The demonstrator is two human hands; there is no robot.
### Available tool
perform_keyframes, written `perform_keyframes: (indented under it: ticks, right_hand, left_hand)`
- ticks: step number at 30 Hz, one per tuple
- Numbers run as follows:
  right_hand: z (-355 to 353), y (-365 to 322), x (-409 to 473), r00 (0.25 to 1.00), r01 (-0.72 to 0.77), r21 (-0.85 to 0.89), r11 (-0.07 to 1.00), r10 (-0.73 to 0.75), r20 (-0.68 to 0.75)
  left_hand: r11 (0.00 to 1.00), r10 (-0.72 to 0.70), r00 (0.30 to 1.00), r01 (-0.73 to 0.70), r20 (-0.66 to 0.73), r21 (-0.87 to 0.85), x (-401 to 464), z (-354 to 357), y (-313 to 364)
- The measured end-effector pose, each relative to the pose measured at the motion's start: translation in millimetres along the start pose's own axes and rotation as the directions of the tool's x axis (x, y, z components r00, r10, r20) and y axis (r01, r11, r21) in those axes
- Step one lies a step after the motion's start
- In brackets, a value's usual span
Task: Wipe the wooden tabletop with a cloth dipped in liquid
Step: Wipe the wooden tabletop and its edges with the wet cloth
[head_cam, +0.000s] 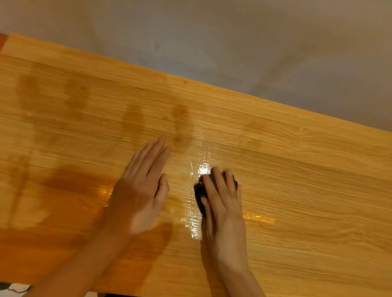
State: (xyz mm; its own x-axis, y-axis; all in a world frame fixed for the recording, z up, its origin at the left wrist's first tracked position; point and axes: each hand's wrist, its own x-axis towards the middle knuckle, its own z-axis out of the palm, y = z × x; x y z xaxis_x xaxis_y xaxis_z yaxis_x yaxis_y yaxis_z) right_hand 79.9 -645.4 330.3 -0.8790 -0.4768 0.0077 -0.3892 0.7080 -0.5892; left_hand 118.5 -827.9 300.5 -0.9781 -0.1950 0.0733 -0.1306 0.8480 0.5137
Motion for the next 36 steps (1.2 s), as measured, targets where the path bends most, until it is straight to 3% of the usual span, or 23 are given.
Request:
perform_keyframes:
  ticks: [3,9,12,16,18,25,29,33,36]
  right_hand:
    - [-2,11,11,1.000,0.010,-0.043,0.999,-0.008,0.028]
    - [-12,35,130,0.967,-0.200,-0.011,0.980,0.196,-0.160]
    - [-10,25,80,0.966,-0.186,-0.011,0.983,0.181,-0.186]
    - [-11,10,-11,0.988,-0.127,-0.006,0.992,0.126,-0.092]
    - [-16,20,7,0.991,-0.114,-0.009,0.993,0.113,-0.068]
    - [-29,64,161,0.966,-0.175,-0.022,0.984,0.167,-0.195]
    - [-34,72,168,0.974,-0.128,-0.037,0.991,0.118,-0.192]
    - [-16,55,177,0.932,-0.255,-0.042,0.966,0.234,-0.277]
    - [17,14,179,0.977,-0.094,-0.097,0.991,0.073,-0.199]
  left_hand:
    - [1.000,0.020,1.000,-0.020,0.001,-0.006,0,-2,-1]
    - [1.000,-0.006,1.000,0.007,0.007,-0.019,-1,-3,3]
    - [1.000,0.007,1.000,-0.007,0.001,-0.011,-1,-2,4]
    - [1.000,0.007,1.000,-0.007,0.007,-0.014,0,-1,3]
    - [1.000,0.000,1.000,0.000,0.006,-0.018,1,-1,2]
    - [1.000,-0.025,0.997,0.024,0.070,0.012,8,-7,3]
    - [0.995,-0.084,0.996,0.085,-0.024,0.047,44,-11,-7]
    - [0.990,-0.111,0.993,0.113,-0.028,0.086,68,-8,-20]
    - [0.989,-0.104,0.993,0.110,-0.063,0.094,66,-6,-20]
